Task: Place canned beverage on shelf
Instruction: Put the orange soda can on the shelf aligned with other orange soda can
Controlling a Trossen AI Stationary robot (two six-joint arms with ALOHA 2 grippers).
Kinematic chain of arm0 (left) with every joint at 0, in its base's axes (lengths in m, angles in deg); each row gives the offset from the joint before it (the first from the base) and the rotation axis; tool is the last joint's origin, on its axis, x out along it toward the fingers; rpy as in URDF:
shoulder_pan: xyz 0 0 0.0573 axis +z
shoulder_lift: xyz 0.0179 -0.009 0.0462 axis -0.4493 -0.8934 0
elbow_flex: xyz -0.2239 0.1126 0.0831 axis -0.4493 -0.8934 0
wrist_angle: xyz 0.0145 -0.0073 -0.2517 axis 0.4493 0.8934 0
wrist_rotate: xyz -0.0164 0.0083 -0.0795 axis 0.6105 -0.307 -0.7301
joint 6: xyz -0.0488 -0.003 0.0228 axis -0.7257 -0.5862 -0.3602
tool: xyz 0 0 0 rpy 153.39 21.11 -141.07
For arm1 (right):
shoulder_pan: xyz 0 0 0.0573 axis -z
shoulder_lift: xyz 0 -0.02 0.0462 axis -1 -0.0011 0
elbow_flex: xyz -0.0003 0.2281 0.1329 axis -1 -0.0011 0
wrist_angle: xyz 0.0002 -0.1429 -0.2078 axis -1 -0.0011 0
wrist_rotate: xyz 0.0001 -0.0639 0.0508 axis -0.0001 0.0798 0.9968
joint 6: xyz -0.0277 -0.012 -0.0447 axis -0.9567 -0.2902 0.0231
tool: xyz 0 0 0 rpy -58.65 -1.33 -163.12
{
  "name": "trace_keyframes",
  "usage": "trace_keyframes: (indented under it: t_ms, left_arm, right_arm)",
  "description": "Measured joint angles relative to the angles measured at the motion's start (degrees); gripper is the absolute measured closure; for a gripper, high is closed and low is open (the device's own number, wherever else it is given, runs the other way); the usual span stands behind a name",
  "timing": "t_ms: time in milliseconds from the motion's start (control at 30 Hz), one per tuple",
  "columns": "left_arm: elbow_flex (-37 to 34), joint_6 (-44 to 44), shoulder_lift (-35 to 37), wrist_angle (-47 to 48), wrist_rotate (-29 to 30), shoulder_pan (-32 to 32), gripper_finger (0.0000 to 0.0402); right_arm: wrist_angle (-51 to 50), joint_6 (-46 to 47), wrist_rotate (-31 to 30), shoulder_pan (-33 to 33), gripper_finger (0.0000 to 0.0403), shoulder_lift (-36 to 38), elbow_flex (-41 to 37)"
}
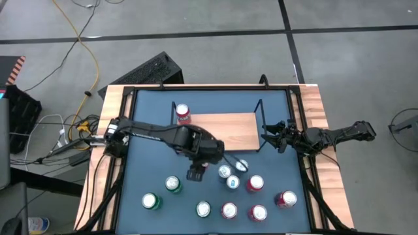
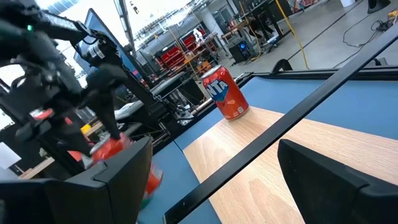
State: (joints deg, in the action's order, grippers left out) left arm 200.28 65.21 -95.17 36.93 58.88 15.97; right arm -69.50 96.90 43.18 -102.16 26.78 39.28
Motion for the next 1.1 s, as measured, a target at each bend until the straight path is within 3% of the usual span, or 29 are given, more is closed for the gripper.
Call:
trace_keyframes:
  t_ms: [267, 400, 600, 833, 1100]
  left_arm:
    - [3.5, 16.0, 0.6, 7.8, -2.1, 7.0, 0.0172]
    - [3.5, 18.9, 1.5, 8.6, -5.2, 11.6, 0.0172]
    - [1.5, 22.0, 5.7, 7.9, -5.0, 16.7, 0.0166]
    - [-5.5, 23.4, 10.9, 4.5, -7.1, 19.8, 0.0168]
    - [-21.1, 24.1, 16.8, -3.3, -7.0, 22.5, 0.0168]
  right_arm:
    - [0.0, 0.0, 0.0, 0.0, 0.0055, 0.0, 0.0]
    - [0.0, 0.2, -0.1, 0.0, 0.0055, 0.0, 0.0]
    - [0.0, 0.2, -0.1, 0.0, 0.0055, -0.1, 0.0]
    - [0.0, 0.2, -0.6, 0.0, 0.0055, -0.9, 0.0]
    - [0.1, 0.6, -1.9, 0.0, 0.0055, -1.8, 0.0]
